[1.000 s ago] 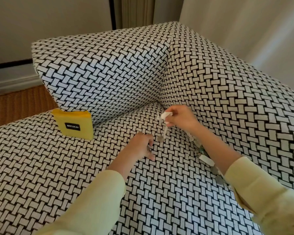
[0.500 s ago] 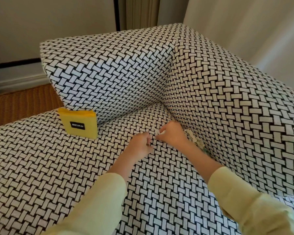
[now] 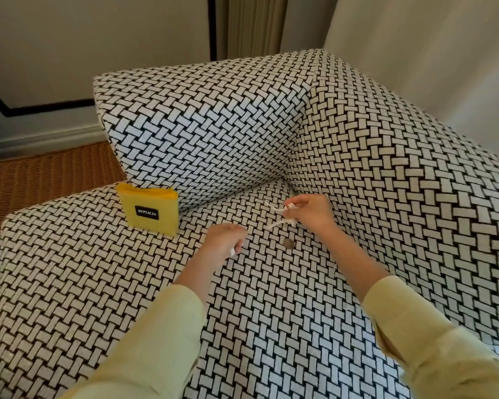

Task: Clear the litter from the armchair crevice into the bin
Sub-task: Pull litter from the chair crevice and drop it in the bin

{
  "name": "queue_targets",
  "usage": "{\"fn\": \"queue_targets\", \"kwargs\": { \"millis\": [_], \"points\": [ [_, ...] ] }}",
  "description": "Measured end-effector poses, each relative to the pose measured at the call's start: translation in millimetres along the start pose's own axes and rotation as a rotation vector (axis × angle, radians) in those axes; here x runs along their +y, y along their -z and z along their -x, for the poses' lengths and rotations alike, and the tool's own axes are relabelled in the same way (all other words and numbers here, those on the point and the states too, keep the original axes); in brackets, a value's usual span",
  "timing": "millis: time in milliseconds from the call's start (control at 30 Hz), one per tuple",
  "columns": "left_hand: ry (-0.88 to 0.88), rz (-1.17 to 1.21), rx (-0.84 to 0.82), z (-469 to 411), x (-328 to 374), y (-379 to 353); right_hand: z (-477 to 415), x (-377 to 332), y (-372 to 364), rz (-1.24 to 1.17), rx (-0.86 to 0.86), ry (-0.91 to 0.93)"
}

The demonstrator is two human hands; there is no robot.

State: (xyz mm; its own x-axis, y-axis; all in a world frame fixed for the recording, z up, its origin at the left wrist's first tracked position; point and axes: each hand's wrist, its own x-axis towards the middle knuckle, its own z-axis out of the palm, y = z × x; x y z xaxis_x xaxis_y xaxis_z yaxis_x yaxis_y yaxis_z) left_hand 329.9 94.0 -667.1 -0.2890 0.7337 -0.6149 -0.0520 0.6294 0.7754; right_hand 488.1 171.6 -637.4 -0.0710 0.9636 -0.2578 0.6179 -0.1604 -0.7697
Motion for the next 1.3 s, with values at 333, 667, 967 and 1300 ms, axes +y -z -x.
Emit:
{"fn": "queue_targets", "kwargs": {
  "millis": [333, 667, 967, 1300],
  "points": [
    [0.166, 0.536, -0.142, 12, 17, 14, 5, -25, -10, -0.188, -0.123, -0.04],
    [0.266, 0.919, -0.117, 12, 23, 17, 28, -87, -18, -0.732, -0.623, -0.031],
    [0.155, 1.014, -0.112, 27, 31, 50, 42, -101, -69, -0.025, -0.339, 0.223],
    [-0.024, 0.895, 0.019, 69, 14, 152, 90, -149, -166, 0.158, -0.32, 0.573]
  ]
}}
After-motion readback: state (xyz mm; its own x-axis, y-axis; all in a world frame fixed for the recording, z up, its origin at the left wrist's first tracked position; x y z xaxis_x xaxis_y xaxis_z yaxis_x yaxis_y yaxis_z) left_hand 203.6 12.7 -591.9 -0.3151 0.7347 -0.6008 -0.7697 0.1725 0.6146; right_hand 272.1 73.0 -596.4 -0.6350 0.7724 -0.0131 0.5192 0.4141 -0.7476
